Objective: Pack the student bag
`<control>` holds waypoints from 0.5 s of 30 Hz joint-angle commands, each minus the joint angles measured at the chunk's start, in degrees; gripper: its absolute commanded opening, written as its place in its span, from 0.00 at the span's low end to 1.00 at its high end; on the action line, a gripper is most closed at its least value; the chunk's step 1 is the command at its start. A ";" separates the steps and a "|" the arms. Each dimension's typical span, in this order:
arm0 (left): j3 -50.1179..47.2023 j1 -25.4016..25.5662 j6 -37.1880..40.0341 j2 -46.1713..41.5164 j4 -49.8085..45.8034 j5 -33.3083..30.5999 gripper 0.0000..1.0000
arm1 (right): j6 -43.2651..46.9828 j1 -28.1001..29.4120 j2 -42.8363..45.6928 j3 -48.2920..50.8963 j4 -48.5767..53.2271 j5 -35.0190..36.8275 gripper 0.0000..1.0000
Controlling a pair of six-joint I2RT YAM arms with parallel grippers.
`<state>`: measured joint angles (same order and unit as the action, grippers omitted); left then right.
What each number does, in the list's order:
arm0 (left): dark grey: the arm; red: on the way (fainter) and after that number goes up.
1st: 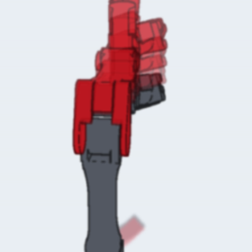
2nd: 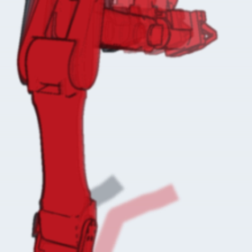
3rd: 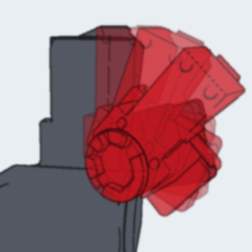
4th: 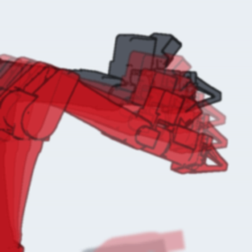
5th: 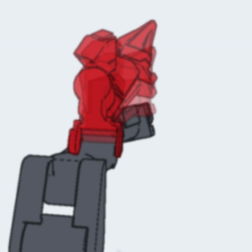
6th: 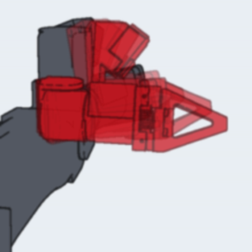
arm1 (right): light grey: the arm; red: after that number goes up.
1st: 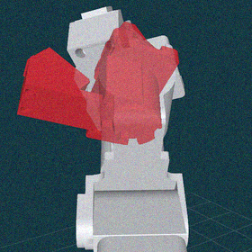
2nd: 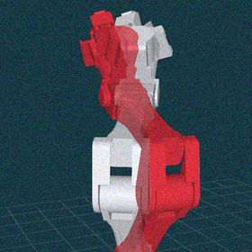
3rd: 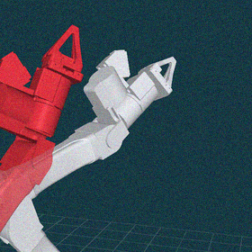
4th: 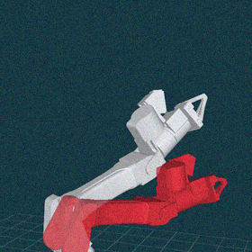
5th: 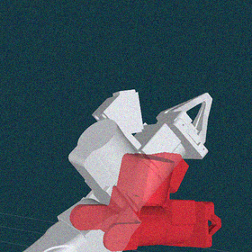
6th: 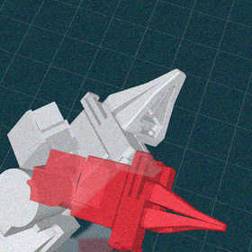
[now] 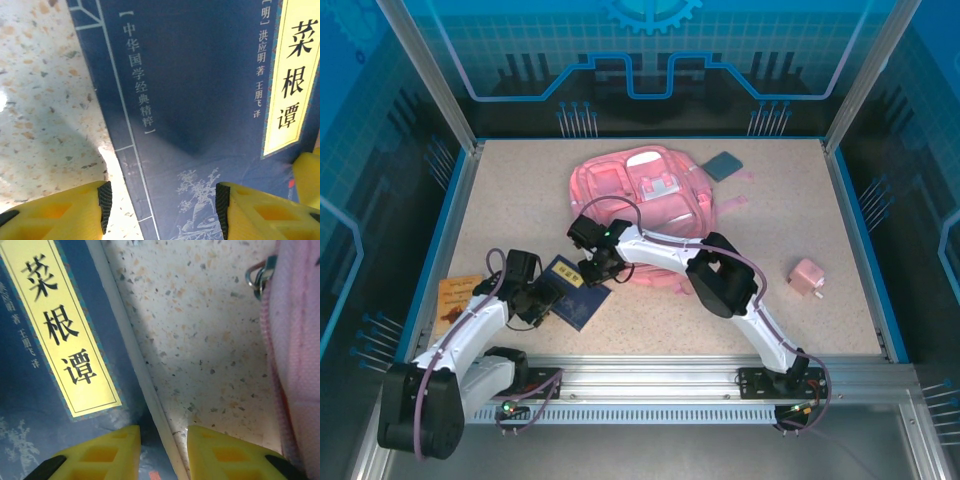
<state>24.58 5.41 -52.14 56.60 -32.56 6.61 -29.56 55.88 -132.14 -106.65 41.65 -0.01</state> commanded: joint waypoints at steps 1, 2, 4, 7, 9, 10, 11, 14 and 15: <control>-0.78 -0.63 -0.24 0.44 0.84 1.74 0.59 | 0.30 0.32 -2.73 -1.72 2.82 0.25 0.30; -1.04 -0.58 -0.29 0.44 0.83 1.61 0.60 | 0.16 0.35 -2.93 -1.63 2.85 -0.07 0.30; -1.77 -0.66 -0.64 0.44 1.05 1.58 0.61 | -0.14 0.36 -3.33 -1.54 3.00 -0.66 0.30; -2.75 -0.75 -0.61 0.70 2.91 2.63 0.62 | -0.37 0.36 -3.64 -1.41 3.09 -1.45 0.30; -2.91 -0.75 -0.15 1.14 4.49 4.30 0.62 | -0.46 0.30 -3.83 -1.37 3.09 -2.04 0.30; -2.72 -0.75 0.14 1.36 4.73 4.82 0.63 | -0.62 0.26 -4.01 -1.37 3.10 -2.48 0.30; -2.53 -0.75 0.48 1.57 4.86 5.18 0.64 | -0.77 0.20 -4.15 -1.37 2.94 -2.93 0.29; -1.75 -0.84 1.46 1.85 5.53 6.53 0.64 | -1.44 -0.23 -4.79 -1.13 2.23 -5.76 0.29; -1.72 -0.99 1.66 1.80 6.12 7.48 0.64 | -1.74 -0.39 -5.04 -1.02 1.83 -6.98 0.29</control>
<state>22.90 4.56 -51.99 57.45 -30.09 8.93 -30.28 55.55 -133.40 -107.77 41.93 -2.92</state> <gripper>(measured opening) 0.641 0.291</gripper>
